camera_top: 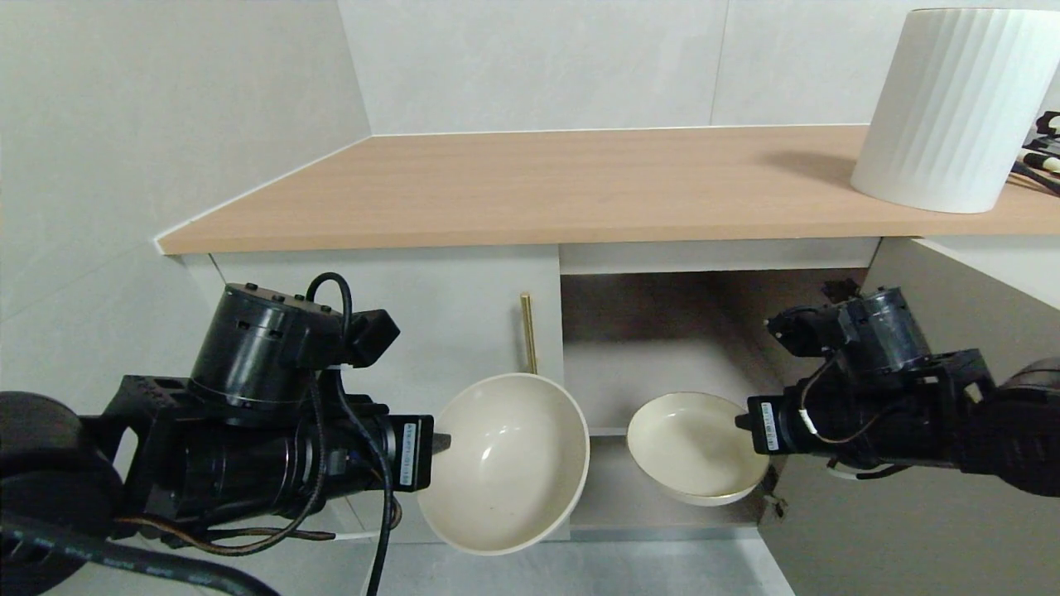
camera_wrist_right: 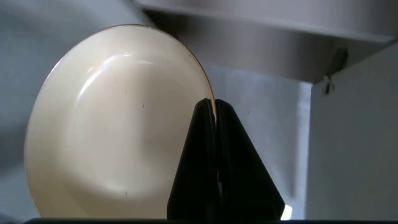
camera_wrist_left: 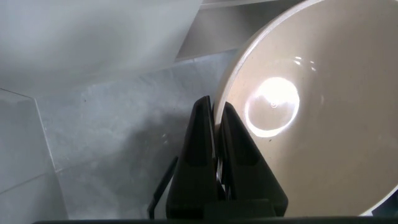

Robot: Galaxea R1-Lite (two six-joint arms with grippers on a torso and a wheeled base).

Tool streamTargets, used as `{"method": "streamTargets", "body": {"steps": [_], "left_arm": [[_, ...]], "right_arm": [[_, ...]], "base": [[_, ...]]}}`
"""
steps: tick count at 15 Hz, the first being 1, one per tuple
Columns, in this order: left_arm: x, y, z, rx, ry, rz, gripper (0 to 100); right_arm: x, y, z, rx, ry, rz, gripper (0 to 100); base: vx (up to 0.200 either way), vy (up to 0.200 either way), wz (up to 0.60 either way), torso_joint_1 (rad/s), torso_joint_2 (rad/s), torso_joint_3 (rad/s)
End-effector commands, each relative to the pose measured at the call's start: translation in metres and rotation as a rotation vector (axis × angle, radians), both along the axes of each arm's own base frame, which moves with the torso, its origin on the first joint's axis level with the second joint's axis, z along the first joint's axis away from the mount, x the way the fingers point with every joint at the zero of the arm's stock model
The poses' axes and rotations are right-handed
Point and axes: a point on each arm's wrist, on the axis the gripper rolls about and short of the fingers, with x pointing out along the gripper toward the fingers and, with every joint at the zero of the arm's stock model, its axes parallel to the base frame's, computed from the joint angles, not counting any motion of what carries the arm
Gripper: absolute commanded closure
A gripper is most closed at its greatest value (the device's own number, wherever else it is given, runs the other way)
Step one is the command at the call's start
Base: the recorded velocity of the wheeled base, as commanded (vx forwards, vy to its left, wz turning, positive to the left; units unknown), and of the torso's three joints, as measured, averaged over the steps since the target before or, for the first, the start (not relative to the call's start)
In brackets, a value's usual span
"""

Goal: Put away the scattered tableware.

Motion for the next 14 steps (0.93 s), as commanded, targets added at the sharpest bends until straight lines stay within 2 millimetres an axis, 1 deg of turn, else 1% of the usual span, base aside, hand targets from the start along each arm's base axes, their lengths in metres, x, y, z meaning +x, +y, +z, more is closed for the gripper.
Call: {"method": "streamTargets", "body": {"steps": [1,2,3,4,7,10,12,13,14], "left_arm": [[0.001,-0.001,-0.002,0.004,0.007,-0.001,100],[0.001,-0.002,-0.003,0.006,0.011,-0.005,100],[0.001,-0.003,-0.004,0.008,0.014,-0.007,100],[0.001,-0.004,-0.005,0.009,0.016,-0.010,100],[0.000,-0.005,-0.006,0.014,0.021,-0.017,100],[-0.001,-0.007,-0.008,0.018,0.027,-0.026,100],[-0.001,-0.007,-0.008,0.018,0.027,-0.026,100],[-0.002,-0.010,-0.010,0.022,0.034,-0.036,100],[-0.002,-0.010,-0.011,0.024,0.036,-0.036,100]], "right_arm": [[0.040,0.017,-0.060,0.016,0.034,-0.118,100],[0.055,0.016,-0.081,0.005,0.016,-0.168,100],[0.069,0.015,-0.097,-0.003,-0.010,-0.207,100],[0.082,0.013,-0.108,0.001,-0.036,-0.240,100],[0.101,0.011,-0.129,-0.004,-0.040,-0.276,100],[0.116,0.011,-0.147,-0.010,-0.067,-0.342,100],[0.116,0.011,-0.147,-0.010,-0.067,-0.342,100],[0.123,0.012,-0.153,-0.011,-0.096,-0.362,100],[0.127,0.012,-0.155,-0.012,-0.102,-0.372,100]], "base": [[0.000,0.000,0.00,0.000,0.00,0.000],[0.000,0.000,0.00,0.000,0.00,0.000],[0.000,0.000,0.00,0.000,0.00,0.000],[0.000,0.000,0.00,0.000,0.00,0.000],[0.000,0.000,0.00,0.000,0.00,0.000],[0.000,0.000,0.00,0.000,0.00,0.000],[0.000,0.000,0.00,0.000,0.00,0.000],[0.000,0.000,0.00,0.000,0.00,0.000],[0.000,0.000,0.00,0.000,0.00,0.000]]}}
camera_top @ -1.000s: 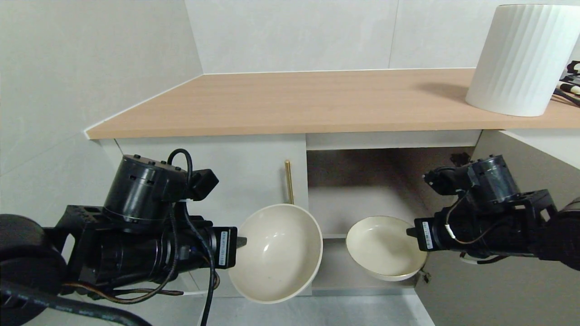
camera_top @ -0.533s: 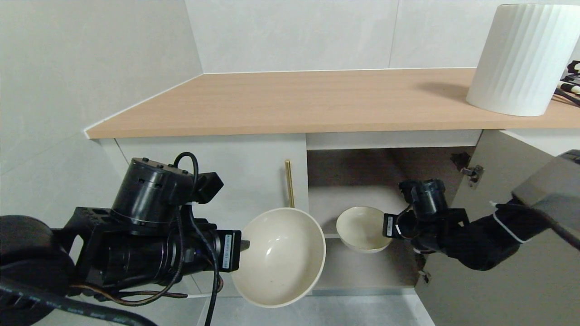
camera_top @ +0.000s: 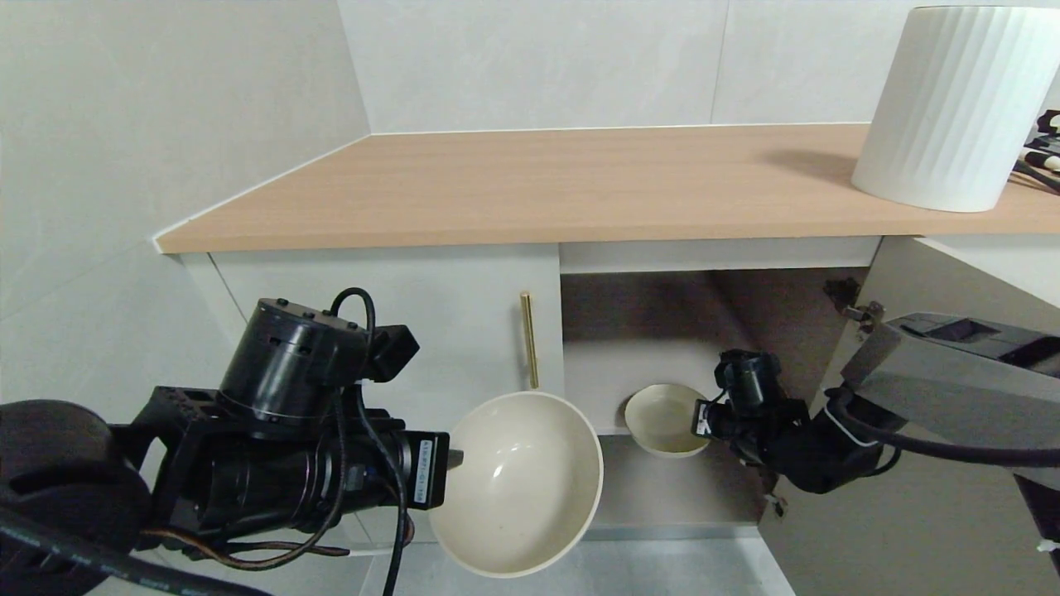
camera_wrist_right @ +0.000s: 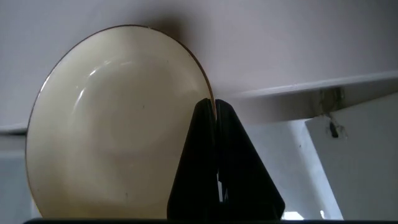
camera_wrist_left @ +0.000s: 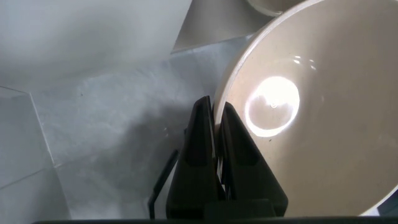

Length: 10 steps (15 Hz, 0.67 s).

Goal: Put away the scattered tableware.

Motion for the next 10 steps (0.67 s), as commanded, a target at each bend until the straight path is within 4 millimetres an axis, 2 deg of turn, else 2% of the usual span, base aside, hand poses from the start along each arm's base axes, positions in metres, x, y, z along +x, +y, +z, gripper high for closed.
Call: {"method": "streamTargets", "body": {"steps": [1,8,10], "left_arm": [[0.000,-0.001,-0.002,0.003,0.005,-0.003,100],[0.002,-0.003,-0.006,0.012,0.019,-0.004,100],[0.002,-0.003,-0.006,0.012,0.019,-0.004,100]], "right_arm": [[0.009,-0.002,-0.014,-0.014,0.007,-0.027,100],[0.044,-0.007,-0.024,-0.026,-0.062,-0.121,100],[0.048,-0.007,-0.022,-0.020,-0.080,-0.125,100]], "base": [[0.000,0.000,0.00,0.000,0.00,0.000],[0.000,0.000,0.00,0.000,0.00,0.000],[0.000,0.000,0.00,0.000,0.00,0.000]]}}
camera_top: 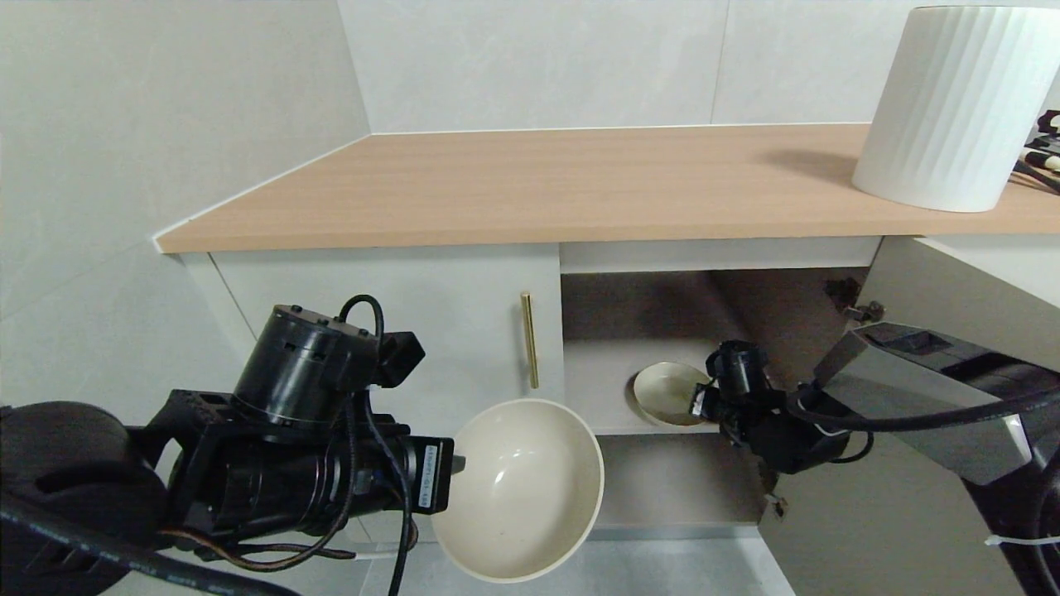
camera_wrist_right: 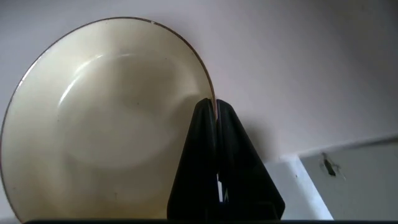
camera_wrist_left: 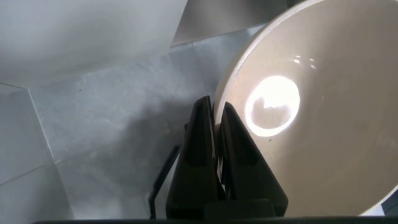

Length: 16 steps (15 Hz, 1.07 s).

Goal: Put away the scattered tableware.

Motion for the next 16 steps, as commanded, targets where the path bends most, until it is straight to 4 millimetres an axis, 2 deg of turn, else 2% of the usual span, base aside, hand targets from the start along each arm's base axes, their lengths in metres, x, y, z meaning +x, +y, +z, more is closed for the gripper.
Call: {"method": "streamTargets", "body": {"steps": [1,7,15,16], "left_arm": [[0.000,0.000,-0.001,0.001,0.002,-0.001,100],[0.002,-0.001,-0.004,0.009,0.013,0.001,100],[0.002,-0.002,-0.004,0.008,0.011,0.001,100],[0.002,-0.002,-0.004,0.008,0.011,0.001,100]], "right_arm": [[0.005,-0.001,-0.004,0.002,-0.004,-0.007,100],[0.018,0.000,-0.003,0.012,-0.039,-0.013,100],[0.022,-0.003,0.002,0.016,-0.061,-0.029,100],[0.024,-0.005,0.002,0.018,-0.065,-0.040,0]], "base": [[0.000,0.000,0.00,0.000,0.00,0.000],[0.000,0.000,0.00,0.000,0.00,0.000],[0.000,0.000,0.00,0.000,0.00,0.000],[0.000,0.000,0.00,0.000,0.00,0.000]]}}
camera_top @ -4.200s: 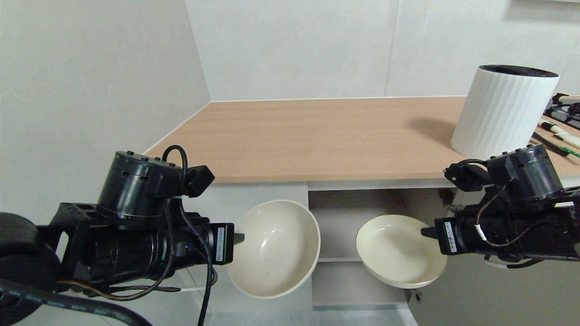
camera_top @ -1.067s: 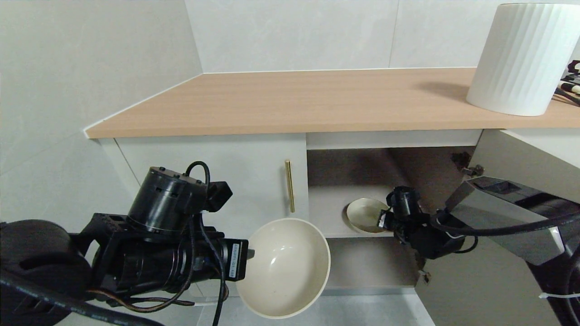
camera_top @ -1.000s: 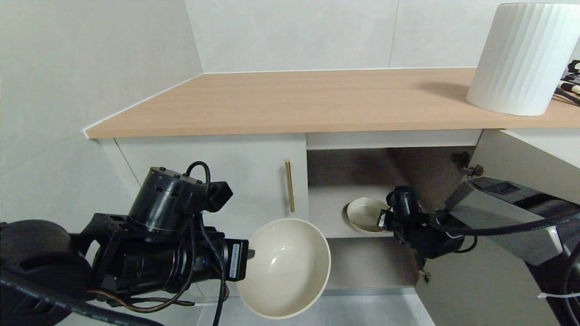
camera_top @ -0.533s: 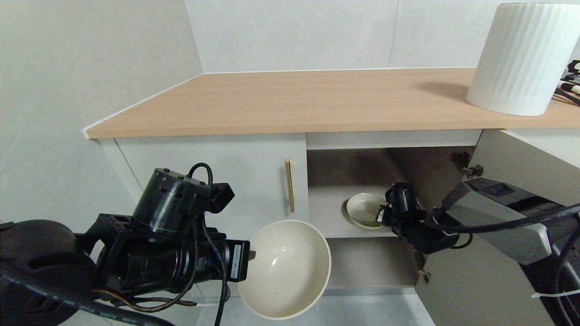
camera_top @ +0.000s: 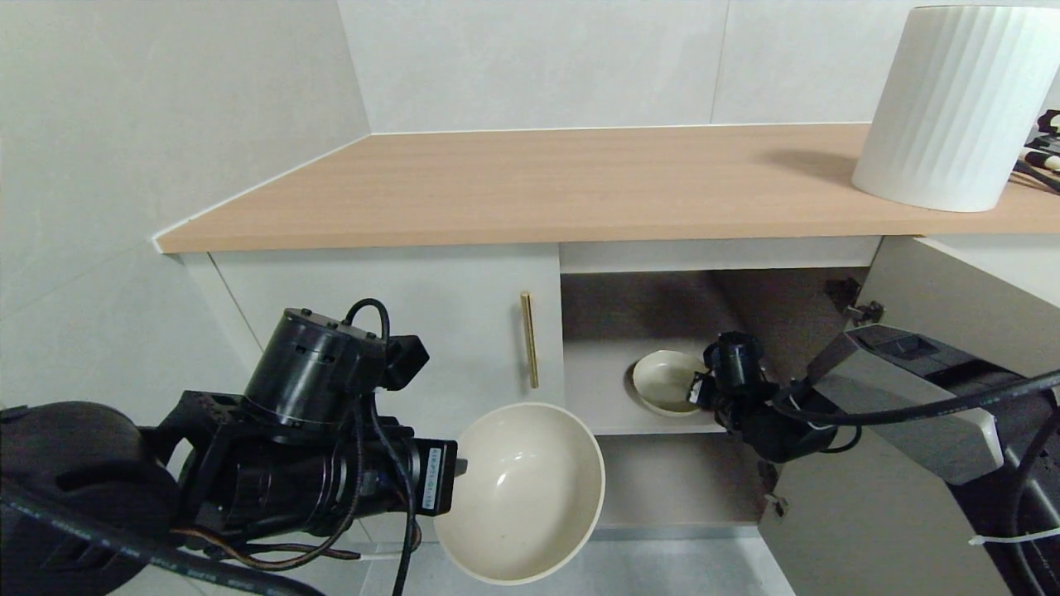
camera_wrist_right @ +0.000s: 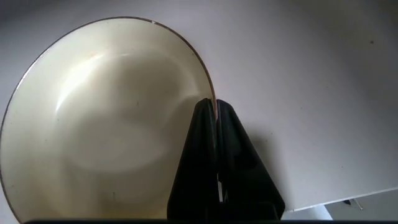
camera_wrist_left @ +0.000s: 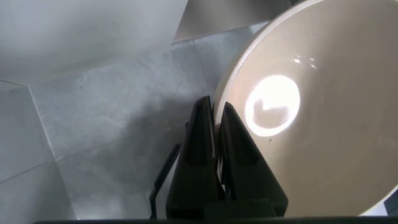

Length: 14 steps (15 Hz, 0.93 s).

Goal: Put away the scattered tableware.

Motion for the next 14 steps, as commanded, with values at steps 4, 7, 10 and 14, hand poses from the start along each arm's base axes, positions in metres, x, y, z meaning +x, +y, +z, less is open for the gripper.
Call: {"method": "streamTargets", "body": {"steps": [4,7,10,14], "left_arm": [[0.000,0.000,0.000,0.000,0.001,0.000,100],[0.001,-0.001,-0.001,0.002,0.005,0.002,100],[0.010,-0.009,-0.008,0.012,0.026,-0.005,100],[0.021,-0.023,-0.035,0.073,0.106,-0.022,100]], "right_arm": [[0.004,-0.004,0.012,0.040,-0.035,-0.026,0],[0.000,-0.005,0.026,0.051,-0.051,-0.029,0],[-0.035,0.005,0.055,0.059,-0.027,0.042,0],[-0.099,0.025,0.108,0.109,0.112,0.298,0]], "base": [[0.000,0.000,0.00,0.000,0.00,0.000],[0.000,0.000,0.00,0.000,0.00,0.000],[0.000,0.000,0.00,0.000,0.00,0.000],[0.000,0.000,0.00,0.000,0.00,0.000]]}}
